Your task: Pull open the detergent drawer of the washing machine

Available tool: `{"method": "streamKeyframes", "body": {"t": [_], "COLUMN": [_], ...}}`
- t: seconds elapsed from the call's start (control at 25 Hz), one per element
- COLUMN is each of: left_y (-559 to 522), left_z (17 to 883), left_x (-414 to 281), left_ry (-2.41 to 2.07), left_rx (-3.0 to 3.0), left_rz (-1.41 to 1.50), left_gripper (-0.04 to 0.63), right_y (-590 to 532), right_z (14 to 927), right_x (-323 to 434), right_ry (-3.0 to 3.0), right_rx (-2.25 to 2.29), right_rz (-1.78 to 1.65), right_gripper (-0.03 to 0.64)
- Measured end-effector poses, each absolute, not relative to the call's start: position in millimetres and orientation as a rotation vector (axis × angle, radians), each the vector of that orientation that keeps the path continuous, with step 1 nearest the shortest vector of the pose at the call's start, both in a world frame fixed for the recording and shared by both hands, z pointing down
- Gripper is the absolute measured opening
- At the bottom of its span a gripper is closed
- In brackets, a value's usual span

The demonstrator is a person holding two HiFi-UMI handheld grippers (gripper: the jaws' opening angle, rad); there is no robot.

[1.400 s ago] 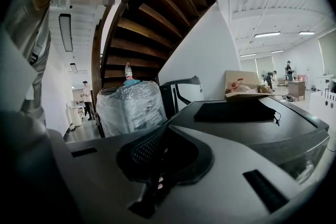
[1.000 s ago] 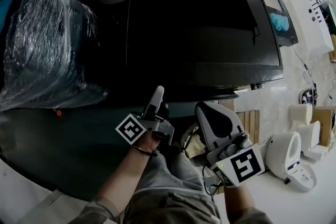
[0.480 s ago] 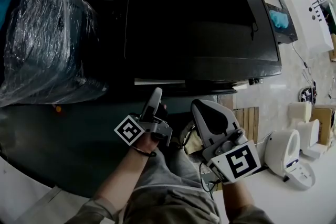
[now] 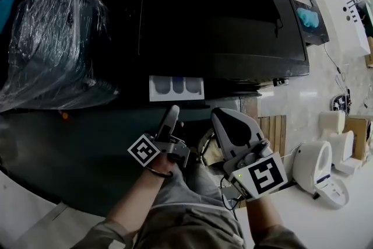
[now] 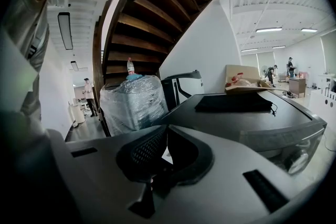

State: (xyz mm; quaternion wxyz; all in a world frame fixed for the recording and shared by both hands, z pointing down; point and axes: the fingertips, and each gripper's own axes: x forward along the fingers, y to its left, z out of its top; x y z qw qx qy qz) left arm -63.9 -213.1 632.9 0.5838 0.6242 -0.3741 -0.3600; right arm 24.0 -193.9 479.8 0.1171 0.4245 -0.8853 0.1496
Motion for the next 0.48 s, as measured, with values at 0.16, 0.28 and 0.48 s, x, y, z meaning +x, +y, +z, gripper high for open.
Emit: {"method": "streamKeyframes", "body": {"t": [0.16,0.28,0.48], "left_y": [-201,-192,-177], "left_z": [632,631,631], "left_x": [-62,-60,-61], "left_ry": [-0.881,-0.885,-0.89], "left_rx": [1.46,1.446,1.441], "left_rz": [-0.844,-0.852,-0.858], "left_gripper": [0.426,0.426,0.426], "right_y": [-187,-179,-171], "right_z": [479,482,480], "right_x": [26,26,23], "right_ry": [-2.595,-2.579,-2.565], "right_rx": [1.243,1.223,1.23], "right_rz": [0.441,0.455,0.461], "right_gripper": [0.034,0.034,0.034]}}
